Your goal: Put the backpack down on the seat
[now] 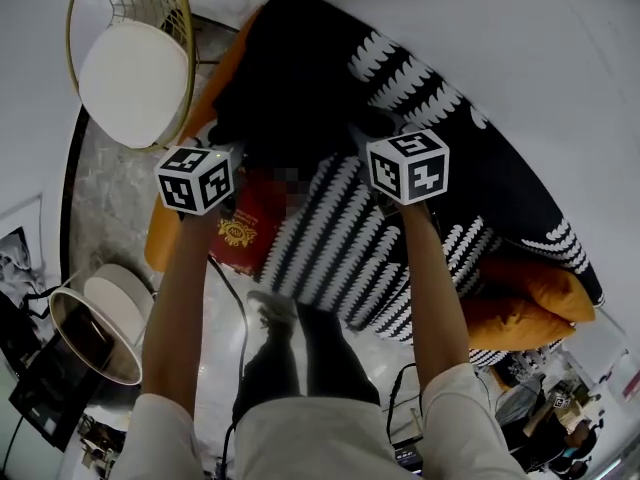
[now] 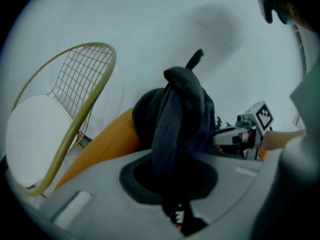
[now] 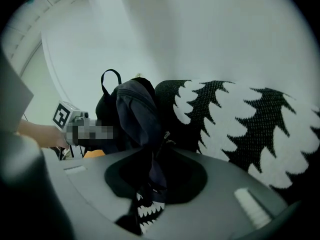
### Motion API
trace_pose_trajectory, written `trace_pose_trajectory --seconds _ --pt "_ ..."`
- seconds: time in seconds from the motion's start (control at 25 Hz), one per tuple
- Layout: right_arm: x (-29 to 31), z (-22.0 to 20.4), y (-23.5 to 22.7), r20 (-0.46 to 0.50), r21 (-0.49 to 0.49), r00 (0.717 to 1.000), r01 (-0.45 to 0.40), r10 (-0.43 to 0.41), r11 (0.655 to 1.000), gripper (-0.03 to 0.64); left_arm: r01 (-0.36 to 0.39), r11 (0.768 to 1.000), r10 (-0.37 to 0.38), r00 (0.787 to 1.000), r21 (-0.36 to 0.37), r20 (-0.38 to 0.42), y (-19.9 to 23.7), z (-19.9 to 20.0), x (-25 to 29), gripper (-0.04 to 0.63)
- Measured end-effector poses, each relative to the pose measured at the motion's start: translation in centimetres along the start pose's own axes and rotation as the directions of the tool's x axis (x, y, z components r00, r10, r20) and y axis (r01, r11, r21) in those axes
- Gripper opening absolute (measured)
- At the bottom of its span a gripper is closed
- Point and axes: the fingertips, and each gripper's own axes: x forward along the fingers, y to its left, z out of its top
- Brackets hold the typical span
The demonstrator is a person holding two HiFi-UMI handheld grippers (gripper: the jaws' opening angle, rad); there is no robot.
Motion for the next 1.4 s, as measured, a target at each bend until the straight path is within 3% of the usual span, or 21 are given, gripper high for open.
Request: trace_pose_trajectory --seconds 0.2,0.32,0.48,0.68,1.0,1.2,1.4 --pt "-0.9 -0.1 -0.5 0.024 0.018 1.0 0.007 -0.007 1.0 0.08 -0.036 0.998 0.036 0.999 0.043 0.005 0.0 0.4 -0.5 0.102" --pt "-2.0 -0.6 -0.5 0.041 0.049 0.999 0.006 -0.008 0.999 0.091 -0.065 0.996 0.065 0.998 0.065 0.01 -0.3 0.2 -1.5 0.174" --pt "-3.4 -1.8 -0.3 0.036 0.059 0.999 0.016 -0.019 0.998 0.104 -0.085 0.995 0.085 0.996 0.056 -0.005 -0.7 -1.2 -3.3 0.235" --pt "-5.4 -3.8 0.4 0.045 0.102 0.998 0.037 -0.041 0.994 0.104 -0.101 0.995 0.101 0.994 0.021 -0.036 -1.0 -3.7 -5.7 0.239" --pt "-11.9 -2.4 3.8 0.091 0.124 0.987 0.117 -0.129 0.985 0.101 -0.099 0.995 0.097 0.993 0.015 0.062 -4.3 -2.4 -12.0 0.236" --pt "-17.2 -3.7 8.0 0.124 0.132 0.978 0.151 -0.167 0.98 0.1 -0.116 0.989 0.108 0.99 0.09 0.091 -7.0 -3.7 -18.0 0.236" --pt "-21.5 -4.2 15.3 0.154 0.106 0.976 0.142 -0.157 0.984 0.1 -0.156 0.986 0.147 0.979 0.056 0.141 -9.3 -5.2 -25.4 0.23"
